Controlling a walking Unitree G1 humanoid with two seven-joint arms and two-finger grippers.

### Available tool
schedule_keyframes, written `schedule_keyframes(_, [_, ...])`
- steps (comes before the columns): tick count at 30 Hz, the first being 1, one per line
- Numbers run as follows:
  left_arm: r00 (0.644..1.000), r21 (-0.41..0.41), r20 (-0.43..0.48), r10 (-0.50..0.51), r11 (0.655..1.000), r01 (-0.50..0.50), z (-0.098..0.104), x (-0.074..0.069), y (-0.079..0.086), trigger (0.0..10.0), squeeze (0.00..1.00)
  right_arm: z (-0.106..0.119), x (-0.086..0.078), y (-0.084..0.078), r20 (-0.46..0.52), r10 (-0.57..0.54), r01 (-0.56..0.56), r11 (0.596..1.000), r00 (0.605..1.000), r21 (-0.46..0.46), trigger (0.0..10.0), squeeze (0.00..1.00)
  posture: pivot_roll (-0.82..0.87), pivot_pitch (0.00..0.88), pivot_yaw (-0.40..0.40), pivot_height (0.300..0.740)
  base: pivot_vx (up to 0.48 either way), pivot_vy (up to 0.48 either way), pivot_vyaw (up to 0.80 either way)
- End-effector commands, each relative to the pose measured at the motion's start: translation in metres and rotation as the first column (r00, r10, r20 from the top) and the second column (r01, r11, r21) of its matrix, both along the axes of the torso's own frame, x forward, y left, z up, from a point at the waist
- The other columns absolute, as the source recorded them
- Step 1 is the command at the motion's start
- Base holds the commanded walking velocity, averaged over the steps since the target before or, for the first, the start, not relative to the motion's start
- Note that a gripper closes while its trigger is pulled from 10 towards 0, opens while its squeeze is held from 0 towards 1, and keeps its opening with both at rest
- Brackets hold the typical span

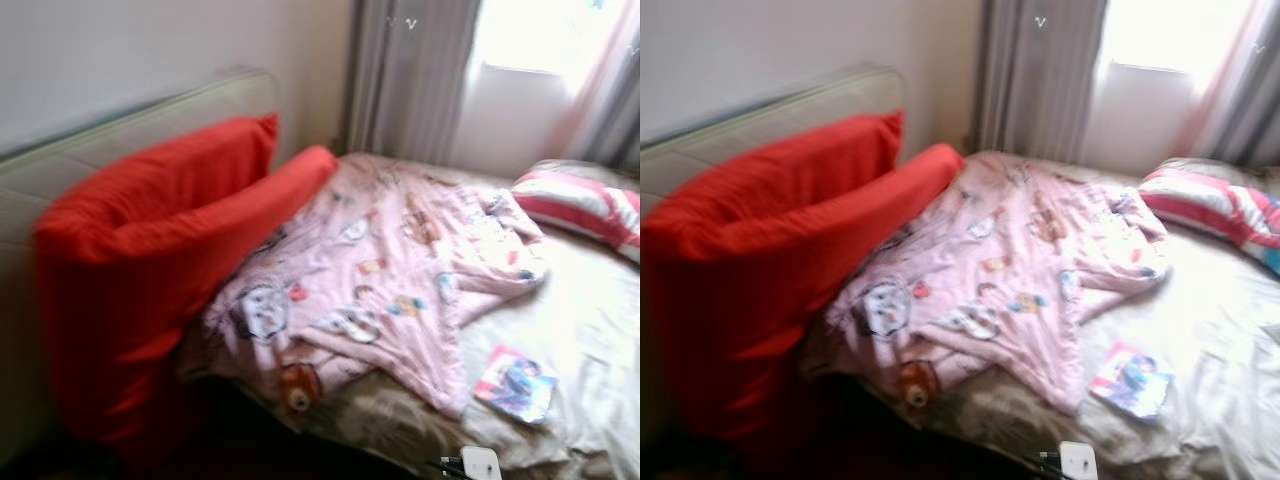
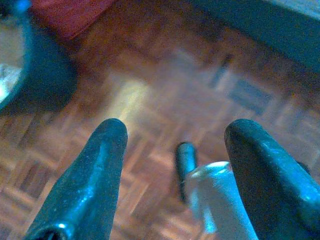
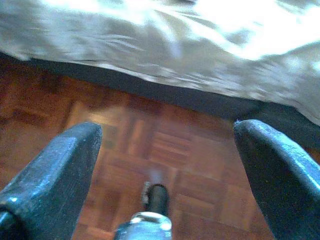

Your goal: Clean up the room

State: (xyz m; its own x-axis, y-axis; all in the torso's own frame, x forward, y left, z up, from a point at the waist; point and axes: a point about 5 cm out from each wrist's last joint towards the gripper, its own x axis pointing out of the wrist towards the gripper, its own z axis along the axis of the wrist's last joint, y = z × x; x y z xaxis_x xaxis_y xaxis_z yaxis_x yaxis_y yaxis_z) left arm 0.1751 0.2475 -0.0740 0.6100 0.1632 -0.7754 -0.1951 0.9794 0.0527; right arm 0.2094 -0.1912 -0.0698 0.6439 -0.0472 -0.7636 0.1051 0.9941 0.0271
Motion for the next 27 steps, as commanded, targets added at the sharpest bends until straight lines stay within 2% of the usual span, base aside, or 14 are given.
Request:
schedule_keyframes(1, [1.000, -0.019, -0.023, -0.015, 1.000, 0.014, -0.004, -0.002, -0.009, 10.0, 0.00, -0.001, -0.003, -0.006, -0.005, -0.020, 0.020, 1.000, 1.000, -0.010, 10.0, 0.00, 0.07, 0.000, -0.004, 0.740, 0.000, -0.424, -0.76])
schedule_keyframes(3, [1.000, -0.019, -0.014, -0.018, 1.000, 0.018, -0.002, 0.002, -0.010, 10.0, 0.00, -0.001, -0.003, -0.006, -0.002, -0.026, 0.026, 1.000, 1.000, -0.010, 10.0, 0.00, 0.07, 0.000, -0.003, 0.740, 0.000, -0.416, -0.28])
schedule_keyframes(13, [1.000, -0.020, -0.010, -0.012, 1.000, 0.012, -0.001, 0.004, -0.010, 10.0, 0.00, -0.008, -0.015, -0.002, -0.058, -0.006, 0.006, 1.000, 0.998, 0.002, 10.0, 0.00, 0.06, 0.000, 0.006, 0.740, 0.000, 0.000, 0.00])
schedule_keyframes(17, [1.000, -0.020, -0.002, -0.016, 1.000, 0.016, 0.002, 0.012, -0.012, 10.0, 0.00, -0.014, -0.027, -0.002, -0.101, -0.004, 0.004, 1.000, 0.995, -0.001, 10.0, 0.00, 0.07, 0.000, 0.007, 0.740, 0.000, 0.000, 0.00])
schedule_keyframes(21, [1.000, -0.020, 0.001, -0.018, 1.000, 0.018, 0.003, 0.015, -0.013, 10.0, 0.00, -0.016, -0.031, -0.002, -0.114, -0.002, 0.002, 1.000, 0.993, -0.003, 10.0, 0.00, 0.06, 0.000, 0.009, 0.740, 0.000, 0.000, 0.00])
schedule_keyframes(27, [0.999, -0.023, 0.016, -0.030, 0.999, 0.030, 0.008, 0.030, -0.022, 10.0, 0.00, -0.022, -0.044, -0.001, -0.158, 0.007, -0.008, 1.000, 0.987, -0.003, 10.0, 0.00, 0.06, 0.000, 0.007, 0.740, 0.000, 0.000, 0.00])
